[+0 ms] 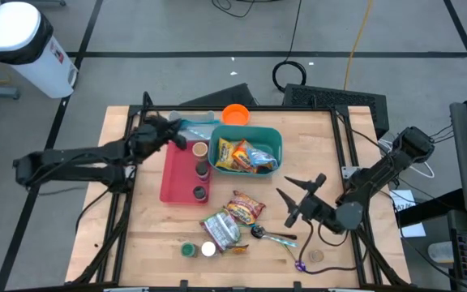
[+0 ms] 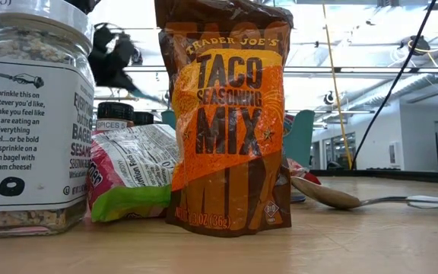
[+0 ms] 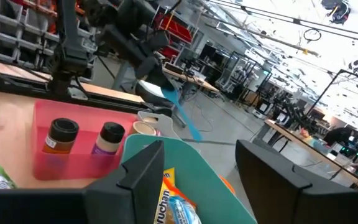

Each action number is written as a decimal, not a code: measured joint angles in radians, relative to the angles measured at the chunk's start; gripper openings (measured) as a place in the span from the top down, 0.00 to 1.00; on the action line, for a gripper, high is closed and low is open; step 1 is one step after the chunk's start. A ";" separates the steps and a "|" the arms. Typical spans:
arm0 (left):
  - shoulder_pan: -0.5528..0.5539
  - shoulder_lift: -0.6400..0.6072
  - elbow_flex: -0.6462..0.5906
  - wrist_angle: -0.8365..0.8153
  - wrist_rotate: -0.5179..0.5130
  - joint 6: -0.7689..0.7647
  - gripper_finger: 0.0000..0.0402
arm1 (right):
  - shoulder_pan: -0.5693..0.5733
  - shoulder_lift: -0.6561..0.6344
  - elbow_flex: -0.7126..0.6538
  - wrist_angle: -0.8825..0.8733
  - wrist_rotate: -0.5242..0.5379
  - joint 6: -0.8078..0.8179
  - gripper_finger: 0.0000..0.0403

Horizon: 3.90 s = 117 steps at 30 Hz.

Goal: Pick & Place Food Item
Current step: Put the blue baby spoon into the gray bin, then put the red noodle pack into the green bin

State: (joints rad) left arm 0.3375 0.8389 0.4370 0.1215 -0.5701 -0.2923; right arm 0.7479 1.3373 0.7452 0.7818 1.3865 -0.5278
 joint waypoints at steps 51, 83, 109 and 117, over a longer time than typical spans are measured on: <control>0.345 -0.069 0.042 -0.259 0.535 -0.003 0.44 | -0.022 0.000 0.000 -0.008 -0.001 0.019 0.54; -0.223 -0.342 -0.093 -0.069 0.377 -0.004 0.44 | -0.271 0.153 -0.001 -0.369 -0.937 0.667 0.35; -0.238 -0.342 -0.093 -0.095 0.379 -0.016 0.44 | -0.427 0.387 0.000 -0.426 -1.104 0.647 0.40; -0.238 -0.342 -0.093 -0.097 0.381 -0.008 0.44 | -0.427 0.379 0.000 -0.440 -1.153 0.647 0.51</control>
State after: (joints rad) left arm 0.0994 0.4973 0.3435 0.0250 -0.1886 -0.3008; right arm 0.3206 1.7161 0.7452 0.3417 0.2336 0.1188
